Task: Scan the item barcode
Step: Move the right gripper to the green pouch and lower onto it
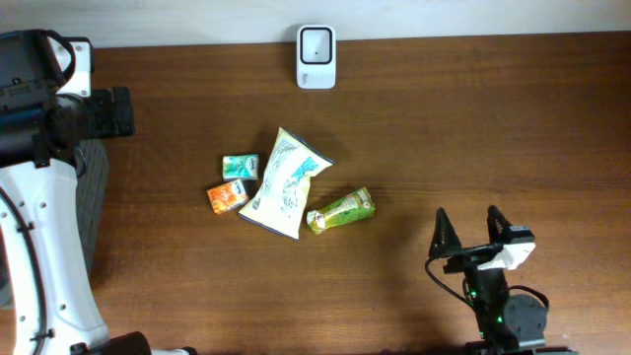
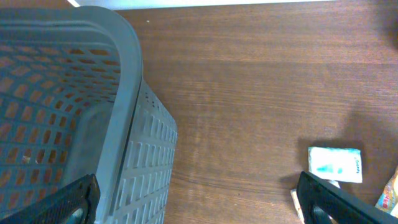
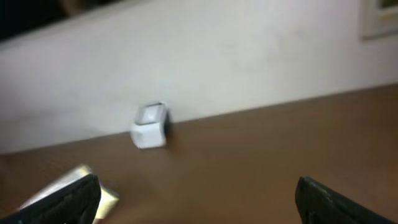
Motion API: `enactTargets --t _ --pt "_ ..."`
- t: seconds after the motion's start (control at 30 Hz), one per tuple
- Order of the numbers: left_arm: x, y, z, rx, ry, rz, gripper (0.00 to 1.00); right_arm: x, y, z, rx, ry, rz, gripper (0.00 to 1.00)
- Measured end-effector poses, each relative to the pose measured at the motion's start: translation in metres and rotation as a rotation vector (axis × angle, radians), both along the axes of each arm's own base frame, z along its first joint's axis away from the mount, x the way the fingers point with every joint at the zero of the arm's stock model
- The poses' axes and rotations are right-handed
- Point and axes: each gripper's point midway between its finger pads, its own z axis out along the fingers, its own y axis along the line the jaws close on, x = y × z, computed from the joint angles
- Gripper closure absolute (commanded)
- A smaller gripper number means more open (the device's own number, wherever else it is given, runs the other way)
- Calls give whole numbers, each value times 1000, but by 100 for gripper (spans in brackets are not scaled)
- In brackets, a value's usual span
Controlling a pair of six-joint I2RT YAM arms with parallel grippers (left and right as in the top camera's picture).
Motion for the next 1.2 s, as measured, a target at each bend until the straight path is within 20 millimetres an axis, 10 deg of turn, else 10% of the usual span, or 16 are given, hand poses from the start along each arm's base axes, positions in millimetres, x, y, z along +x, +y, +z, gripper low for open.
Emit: enactTargets --t 0.23,0.47,0.67,0.87,1.2 --pt "0 0 0 0 2 0 1 -7 24 -7 41 196 144 1" --pt "-1 0 -1 -1 4 0 1 -26 36 28 62 662 208 1" --pt "-1 0 -1 -1 5 0 1 -4 43 42 83 872 229 1" --pt "-1 0 -1 -1 5 0 1 23 64 11 159 1021 313 14" --pt "-1 0 -1 -1 5 1 1 41 187 -84 309 1354 334 14"
